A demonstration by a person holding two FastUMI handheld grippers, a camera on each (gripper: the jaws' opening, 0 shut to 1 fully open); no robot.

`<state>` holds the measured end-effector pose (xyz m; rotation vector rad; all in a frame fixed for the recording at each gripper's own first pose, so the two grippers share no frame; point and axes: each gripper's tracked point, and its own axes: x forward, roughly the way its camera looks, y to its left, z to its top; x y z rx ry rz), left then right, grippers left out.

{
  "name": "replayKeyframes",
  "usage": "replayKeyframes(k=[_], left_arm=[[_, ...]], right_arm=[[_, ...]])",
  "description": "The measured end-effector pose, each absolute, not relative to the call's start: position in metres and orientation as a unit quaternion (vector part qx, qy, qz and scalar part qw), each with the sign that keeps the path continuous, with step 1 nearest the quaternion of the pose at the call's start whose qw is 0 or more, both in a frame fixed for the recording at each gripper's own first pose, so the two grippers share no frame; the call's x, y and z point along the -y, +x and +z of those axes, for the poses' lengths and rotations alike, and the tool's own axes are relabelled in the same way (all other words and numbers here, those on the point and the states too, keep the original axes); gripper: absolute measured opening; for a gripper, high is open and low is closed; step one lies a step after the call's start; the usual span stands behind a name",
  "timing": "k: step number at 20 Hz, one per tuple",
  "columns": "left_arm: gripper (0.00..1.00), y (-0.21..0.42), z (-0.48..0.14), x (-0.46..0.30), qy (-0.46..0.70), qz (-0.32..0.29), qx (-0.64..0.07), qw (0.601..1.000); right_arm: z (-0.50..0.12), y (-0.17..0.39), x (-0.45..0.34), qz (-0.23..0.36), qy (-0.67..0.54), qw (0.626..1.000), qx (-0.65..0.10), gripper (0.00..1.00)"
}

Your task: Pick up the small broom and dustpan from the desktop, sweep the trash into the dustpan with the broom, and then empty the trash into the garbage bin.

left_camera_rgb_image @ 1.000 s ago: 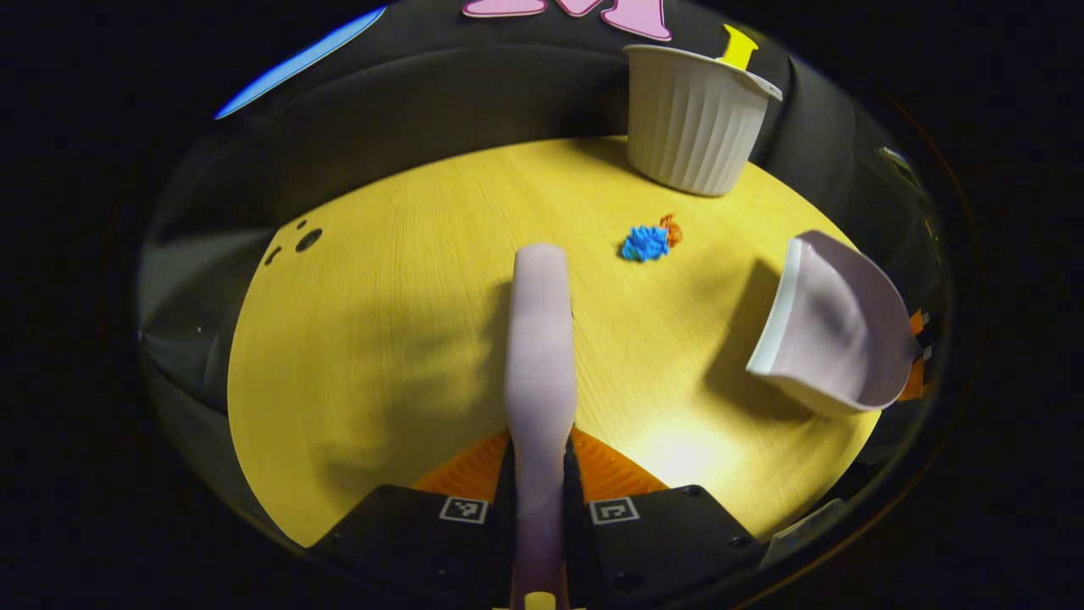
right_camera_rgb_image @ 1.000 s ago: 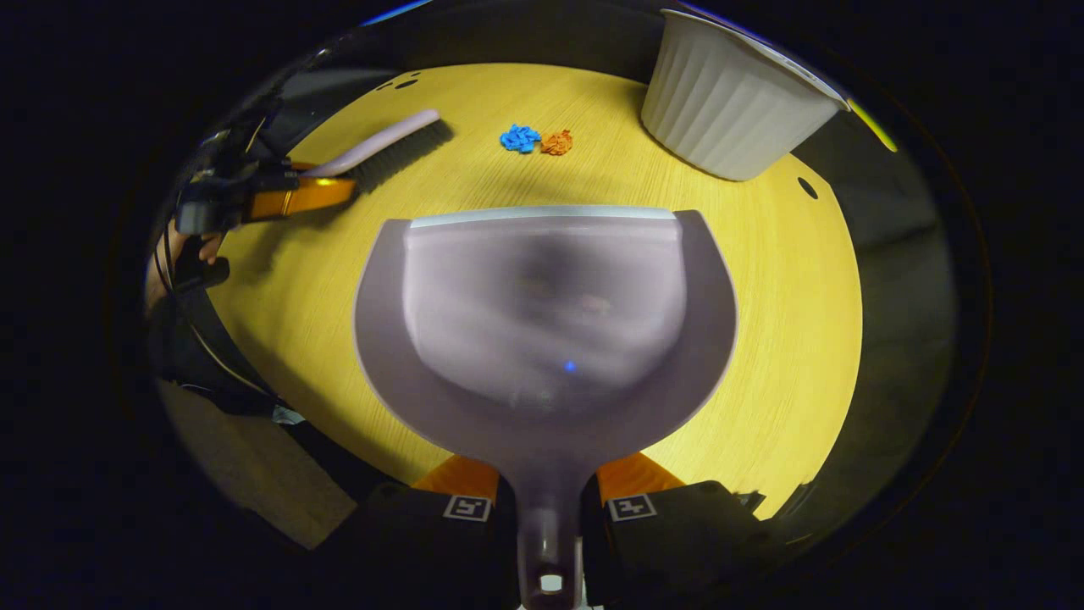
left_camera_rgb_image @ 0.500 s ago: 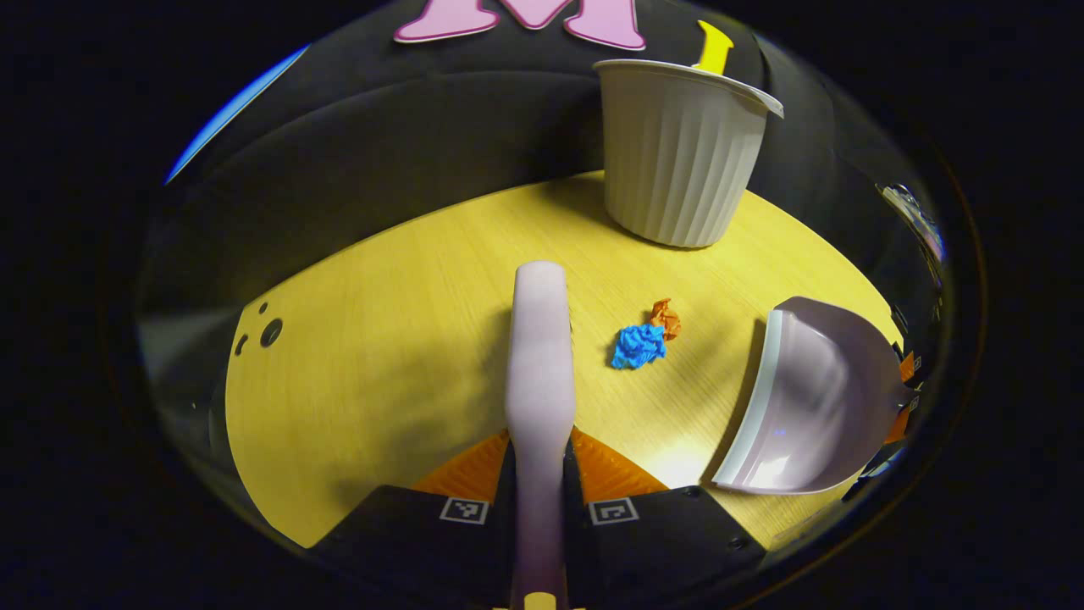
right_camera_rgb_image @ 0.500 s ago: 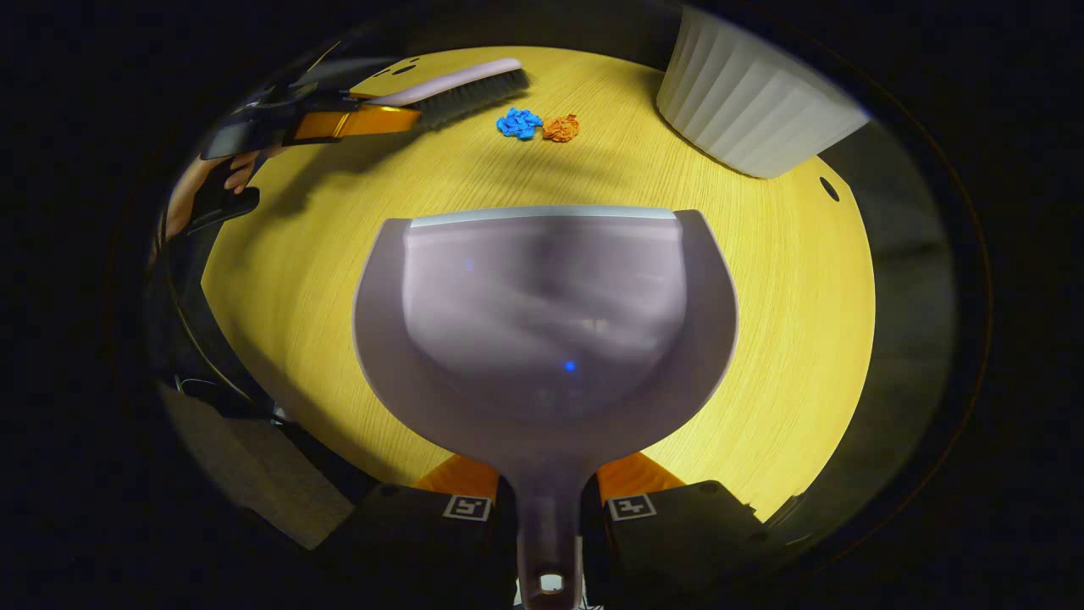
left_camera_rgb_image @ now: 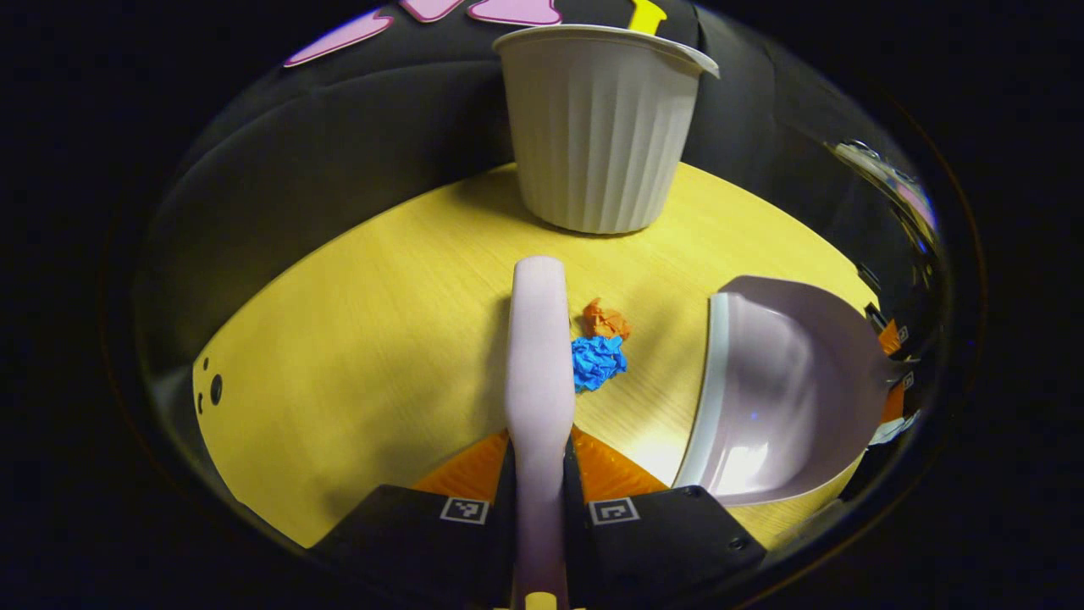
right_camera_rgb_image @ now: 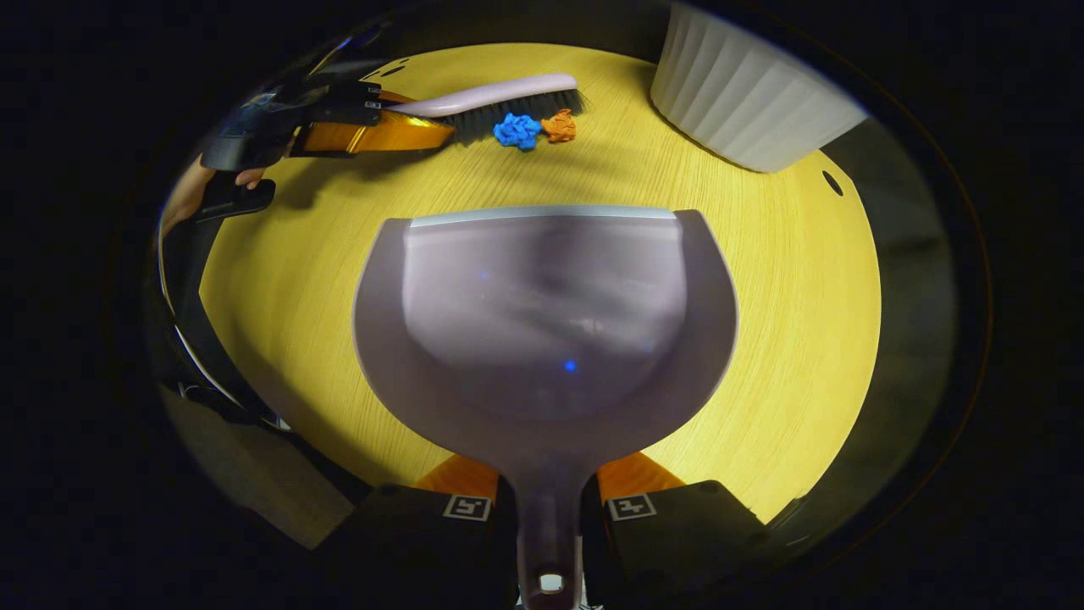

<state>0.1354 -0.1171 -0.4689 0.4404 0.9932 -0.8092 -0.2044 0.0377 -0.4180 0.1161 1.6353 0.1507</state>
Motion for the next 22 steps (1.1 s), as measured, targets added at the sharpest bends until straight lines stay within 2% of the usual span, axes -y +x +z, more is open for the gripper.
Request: replayKeyframes(k=[1,7,8,11,13,16,17,18,22], left_arm=[[0.29,0.13,-0.47,0.123,0.199,-0.391,-0.46,0.772],[0.29,0.097,-0.467,0.139,0.171,-0.473,-0.467,0.727],[0.32,0.09,-0.466,0.141,0.165,-0.485,-0.469,0.719],[0.32,0.071,-0.461,0.15,0.147,-0.513,-0.479,0.697],[0.29,0.066,-0.459,0.156,0.146,-0.522,-0.482,0.689],[0.29,0.069,-0.456,0.157,0.148,-0.514,-0.477,0.697],[0.32,0.074,-0.449,0.155,0.149,-0.508,-0.473,0.704],[0.29,0.079,-0.443,0.151,0.152,-0.5,-0.467,0.714],[0.29,0.09,-0.437,0.135,0.146,-0.436,-0.453,0.764]], right_arm=[[-0.419,-0.204,-0.037,0.069,0.051,0.681,-0.727,0.35],[-0.425,-0.205,-0.031,0.075,0.047,0.689,-0.719,0.35],[-0.425,-0.206,-0.032,0.076,0.046,0.69,-0.718,0.35],[-0.428,-0.207,-0.032,0.081,0.044,0.698,-0.71,0.35],[-0.429,-0.208,-0.032,0.082,0.046,0.702,-0.705,0.35],[-0.431,-0.212,-0.033,0.085,0.044,0.709,-0.699,0.35],[-0.431,-0.211,-0.033,0.083,0.048,0.711,-0.696,0.35],[-0.432,-0.211,-0.033,0.077,0.054,0.714,-0.694,0.35],[-0.426,-0.209,-0.034,0.05,0.082,0.726,-0.681,0.35]])
